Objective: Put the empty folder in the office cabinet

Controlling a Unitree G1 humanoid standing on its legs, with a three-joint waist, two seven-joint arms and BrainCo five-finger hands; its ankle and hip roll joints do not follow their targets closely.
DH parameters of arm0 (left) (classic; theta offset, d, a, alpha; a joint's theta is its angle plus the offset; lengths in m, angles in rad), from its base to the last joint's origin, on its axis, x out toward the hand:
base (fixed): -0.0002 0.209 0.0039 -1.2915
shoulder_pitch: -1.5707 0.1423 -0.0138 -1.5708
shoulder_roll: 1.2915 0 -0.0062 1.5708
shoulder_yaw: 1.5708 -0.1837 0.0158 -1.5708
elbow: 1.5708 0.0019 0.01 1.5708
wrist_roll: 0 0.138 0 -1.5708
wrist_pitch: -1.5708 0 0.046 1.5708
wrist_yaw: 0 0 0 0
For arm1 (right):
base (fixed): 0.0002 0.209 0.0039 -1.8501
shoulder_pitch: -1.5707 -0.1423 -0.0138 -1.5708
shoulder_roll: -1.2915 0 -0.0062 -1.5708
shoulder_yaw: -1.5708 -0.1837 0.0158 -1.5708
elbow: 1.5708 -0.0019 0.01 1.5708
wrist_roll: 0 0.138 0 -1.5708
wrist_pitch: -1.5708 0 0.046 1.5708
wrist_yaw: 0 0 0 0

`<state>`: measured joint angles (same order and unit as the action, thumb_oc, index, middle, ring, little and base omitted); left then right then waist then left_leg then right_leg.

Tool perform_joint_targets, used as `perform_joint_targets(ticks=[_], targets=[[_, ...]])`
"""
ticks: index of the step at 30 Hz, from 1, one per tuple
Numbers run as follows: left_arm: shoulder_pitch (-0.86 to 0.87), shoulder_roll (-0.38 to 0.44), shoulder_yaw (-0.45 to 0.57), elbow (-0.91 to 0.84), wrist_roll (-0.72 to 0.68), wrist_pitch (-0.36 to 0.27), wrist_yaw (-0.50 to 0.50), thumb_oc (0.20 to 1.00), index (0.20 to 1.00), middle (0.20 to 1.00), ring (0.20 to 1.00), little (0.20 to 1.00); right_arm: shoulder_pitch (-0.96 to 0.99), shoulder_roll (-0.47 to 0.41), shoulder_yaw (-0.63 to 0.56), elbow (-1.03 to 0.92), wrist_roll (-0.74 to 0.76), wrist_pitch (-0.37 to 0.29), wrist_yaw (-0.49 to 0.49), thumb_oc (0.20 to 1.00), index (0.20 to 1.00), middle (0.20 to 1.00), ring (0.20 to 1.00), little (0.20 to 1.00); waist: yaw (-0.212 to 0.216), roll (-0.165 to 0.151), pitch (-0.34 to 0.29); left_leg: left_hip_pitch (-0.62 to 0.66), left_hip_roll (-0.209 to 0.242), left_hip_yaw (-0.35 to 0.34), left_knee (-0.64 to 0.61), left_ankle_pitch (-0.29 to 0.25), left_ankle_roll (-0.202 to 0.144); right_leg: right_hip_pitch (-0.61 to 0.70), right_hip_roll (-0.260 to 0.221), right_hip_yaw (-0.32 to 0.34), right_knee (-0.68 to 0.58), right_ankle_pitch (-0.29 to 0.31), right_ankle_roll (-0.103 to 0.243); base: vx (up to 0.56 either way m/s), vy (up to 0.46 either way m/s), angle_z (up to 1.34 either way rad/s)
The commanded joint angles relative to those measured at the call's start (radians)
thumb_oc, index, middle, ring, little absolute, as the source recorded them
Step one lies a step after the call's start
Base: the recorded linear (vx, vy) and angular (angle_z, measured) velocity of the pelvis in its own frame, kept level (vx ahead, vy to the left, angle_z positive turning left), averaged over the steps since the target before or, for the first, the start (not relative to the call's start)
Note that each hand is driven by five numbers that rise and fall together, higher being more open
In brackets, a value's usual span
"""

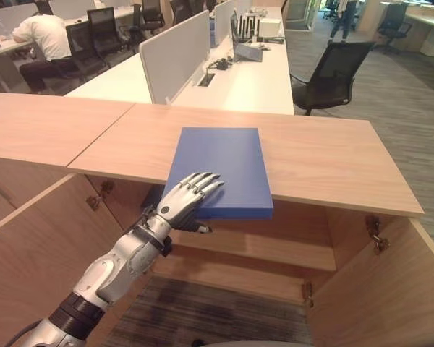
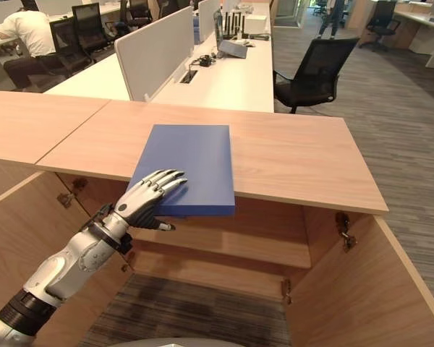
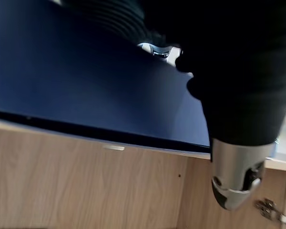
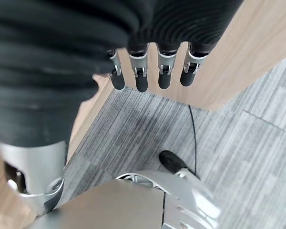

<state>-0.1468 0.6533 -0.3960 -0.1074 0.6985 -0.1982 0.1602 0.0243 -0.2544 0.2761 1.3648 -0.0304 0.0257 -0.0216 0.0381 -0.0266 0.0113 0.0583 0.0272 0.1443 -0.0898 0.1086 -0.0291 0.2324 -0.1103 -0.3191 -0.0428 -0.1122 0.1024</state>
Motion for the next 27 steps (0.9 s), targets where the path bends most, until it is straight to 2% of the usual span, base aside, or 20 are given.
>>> perform_joint_targets(ticks=[1, 7, 18, 23, 26, 27], targets=[[-0.096, -0.024, 0.043, 0.051, 0.064, 0.028, 0.111, 1.0, 1.0, 1.0, 1.0, 1.0, -0.051, -0.006, 0.044, 0.053, -0.025, -0.006, -0.02, 1.0, 1.0, 1.0, 1.0, 1.0, 0.003, -0.037, 0.021, 0.07, 0.061, -0.014, 0.003, -0.168, -0.046, -0.044, -0.049, -0.016, -0.044, 0.101, 0.064, 0.01, -0.005, -0.06], [-0.136, -0.044, 0.023, 0.151, 0.141, 0.073, 0.175, 1.0, 1.0, 1.0, 1.0, 1.0, -0.06, -0.009, 0.044, 0.061, -0.03, -0.006, -0.031, 1.0, 1.0, 1.0, 1.0, 1.0, 0.002, -0.04, 0.02, 0.072, 0.061, -0.011, 0.003, -0.169, -0.046, -0.044, -0.048, -0.014, -0.044, 0.103, 0.064, 0.0, -0.001, -0.01], [-0.182, -0.061, -0.083, 0.305, 0.25, 0.115, 0.176, 1.0, 1.0, 1.0, 1.0, 1.0, -0.065, -0.015, 0.052, 0.067, -0.037, -0.008, -0.041, 1.0, 1.0, 1.0, 1.0, 1.0, -0.007, -0.043, 0.024, 0.078, 0.06, -0.005, 0.003, -0.174, -0.043, -0.041, -0.048, -0.008, -0.044, 0.104, 0.065, 0.0, 0.0, 0.0], [-0.197, -0.09, -0.159, 0.457, 0.317, 0.151, 0.171, 1.0, 1.0, 1.0, 1.0, 1.0, -0.064, -0.017, 0.054, 0.08, -0.049, -0.008, -0.042, 1.0, 1.0, 1.0, 1.0, 1.0, -0.009, -0.041, 0.028, 0.094, 0.057, 0.0, 0.003, -0.18, -0.042, -0.028, -0.05, -0.003, -0.044, 0.101, 0.066, 0.0, 0.0, 0.0], [-0.195, -0.088, -0.153, 0.459, 0.325, 0.156, 0.177, 1.0, 1.0, 1.0, 1.0, 1.0, -0.061, -0.018, 0.054, 0.084, -0.056, -0.008, -0.044, 1.0, 1.0, 1.0, 1.0, 1.0, -0.008, -0.04, 0.028, 0.105, 0.056, 0.003, 0.003, -0.184, -0.042, -0.02, -0.051, -0.006, -0.044, 0.099, 0.066, 0.02, -0.005, -0.05], [-0.192, -0.087, -0.146, 0.453, 0.323, 0.157, 0.182, 0.931, 0.931, 0.931, 0.931, 0.931, -0.057, -0.017, 0.053, 0.086, -0.058, -0.007, -0.046, 1.0, 1.0, 1.0, 1.0, 1.0, -0.007, -0.039, 0.028, 0.109, 0.056, 0.003, 0.003, -0.185, -0.042, -0.016, -0.052, -0.007, -0.044, 0.098, 0.066, 0.02, -0.006, -0.05]])
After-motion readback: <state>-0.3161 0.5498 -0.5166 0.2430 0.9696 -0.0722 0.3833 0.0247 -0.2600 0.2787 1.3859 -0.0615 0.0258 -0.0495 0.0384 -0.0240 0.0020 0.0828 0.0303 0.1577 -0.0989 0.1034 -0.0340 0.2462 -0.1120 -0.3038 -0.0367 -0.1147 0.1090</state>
